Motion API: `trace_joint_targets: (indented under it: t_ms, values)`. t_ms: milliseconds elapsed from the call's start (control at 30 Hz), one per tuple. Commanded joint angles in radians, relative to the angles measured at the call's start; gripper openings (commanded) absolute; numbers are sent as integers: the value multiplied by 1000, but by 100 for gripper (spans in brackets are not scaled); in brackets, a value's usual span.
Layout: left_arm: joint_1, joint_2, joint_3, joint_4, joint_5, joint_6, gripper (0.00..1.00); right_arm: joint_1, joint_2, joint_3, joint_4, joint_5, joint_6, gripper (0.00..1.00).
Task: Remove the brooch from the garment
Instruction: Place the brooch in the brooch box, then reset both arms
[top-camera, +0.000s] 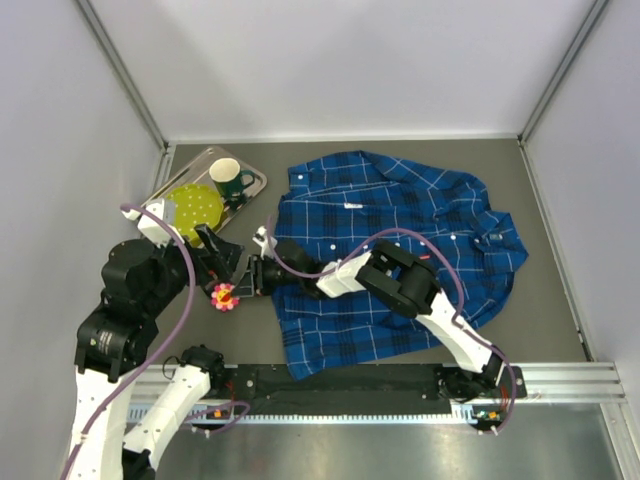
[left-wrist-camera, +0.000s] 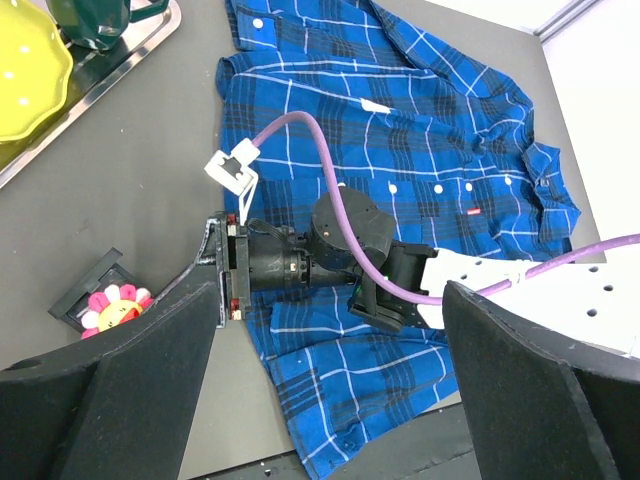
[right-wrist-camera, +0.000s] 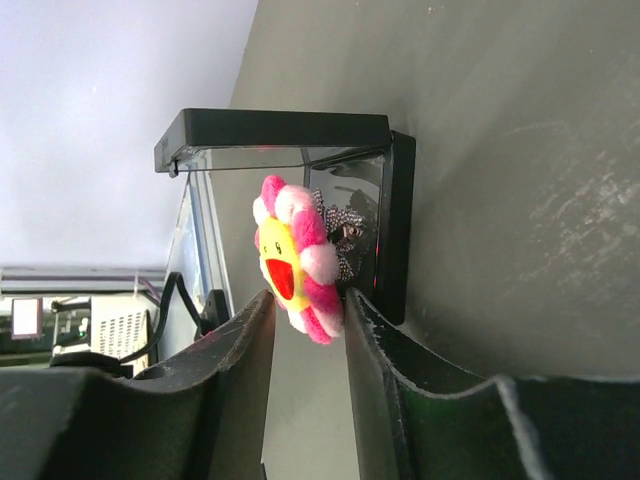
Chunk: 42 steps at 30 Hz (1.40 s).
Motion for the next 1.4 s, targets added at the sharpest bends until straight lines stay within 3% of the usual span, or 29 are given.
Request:
trace_joint_targets:
  t_ms: [0, 600, 733, 933, 1100, 1233, 1367]
  values:
    - [1, 4, -5, 59, 9, 3, 97, -1, -73, -28, 13, 16, -46, 35]
    - [-1, -1, -33, 71, 23, -7, 97, -15, -179, -88, -60, 61, -121, 43]
    - [-1, 1, -32, 84, 20, -7, 99, -21, -275, -112, -173, 91, -178, 45]
    - [1, 16, -61, 171, 63, -35, 99, -64, -602, -203, -591, 232, -367, 47]
    - [-1, 22, -94, 266, 109, -62, 99, -148, -991, -417, -822, 361, -454, 48]
    - [-1, 44, -75, 284, 131, -69, 99, -183, -1293, -510, -1090, 573, -483, 59]
    - [1, 60, -61, 309, 163, -76, 99, -183, -1539, -495, -1399, 755, -457, 70]
